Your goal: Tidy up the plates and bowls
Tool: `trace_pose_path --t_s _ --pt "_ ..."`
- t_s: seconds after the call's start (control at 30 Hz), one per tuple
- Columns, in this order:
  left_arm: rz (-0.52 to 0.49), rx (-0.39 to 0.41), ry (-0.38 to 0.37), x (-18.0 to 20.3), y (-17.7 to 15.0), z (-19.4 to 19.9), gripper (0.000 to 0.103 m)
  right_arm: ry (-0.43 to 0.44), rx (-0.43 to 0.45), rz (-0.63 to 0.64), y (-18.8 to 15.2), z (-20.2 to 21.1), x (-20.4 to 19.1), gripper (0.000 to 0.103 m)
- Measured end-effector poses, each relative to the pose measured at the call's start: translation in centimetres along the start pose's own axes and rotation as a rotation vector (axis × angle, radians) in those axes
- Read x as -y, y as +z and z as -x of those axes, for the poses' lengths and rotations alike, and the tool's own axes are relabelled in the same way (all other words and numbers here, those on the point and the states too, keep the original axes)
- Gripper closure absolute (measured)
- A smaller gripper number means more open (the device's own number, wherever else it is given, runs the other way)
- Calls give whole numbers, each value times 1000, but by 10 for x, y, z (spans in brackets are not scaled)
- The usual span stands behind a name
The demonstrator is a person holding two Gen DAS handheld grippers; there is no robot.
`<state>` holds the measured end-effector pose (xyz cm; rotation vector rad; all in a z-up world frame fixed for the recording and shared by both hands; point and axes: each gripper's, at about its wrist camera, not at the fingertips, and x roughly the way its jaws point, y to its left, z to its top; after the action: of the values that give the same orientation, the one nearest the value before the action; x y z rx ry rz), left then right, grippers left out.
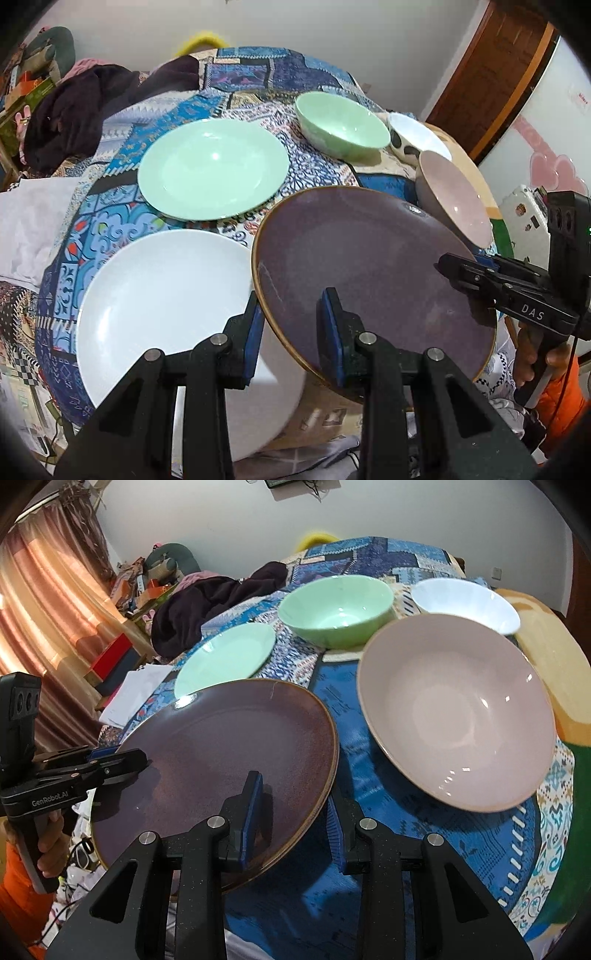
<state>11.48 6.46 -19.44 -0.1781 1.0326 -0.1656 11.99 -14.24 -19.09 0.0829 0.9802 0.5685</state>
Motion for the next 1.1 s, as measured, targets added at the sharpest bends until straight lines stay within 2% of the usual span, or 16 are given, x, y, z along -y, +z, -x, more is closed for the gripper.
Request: trace_pose_path --t_s 0.67,1.1 --pt "-38 -79 -12 23 1 -39 73 -44 -41 -46 -16 -2 30 74" --pt "-49 -76 38 24 5 -51 73 -66 -60 -49 -13 -10 30 73"
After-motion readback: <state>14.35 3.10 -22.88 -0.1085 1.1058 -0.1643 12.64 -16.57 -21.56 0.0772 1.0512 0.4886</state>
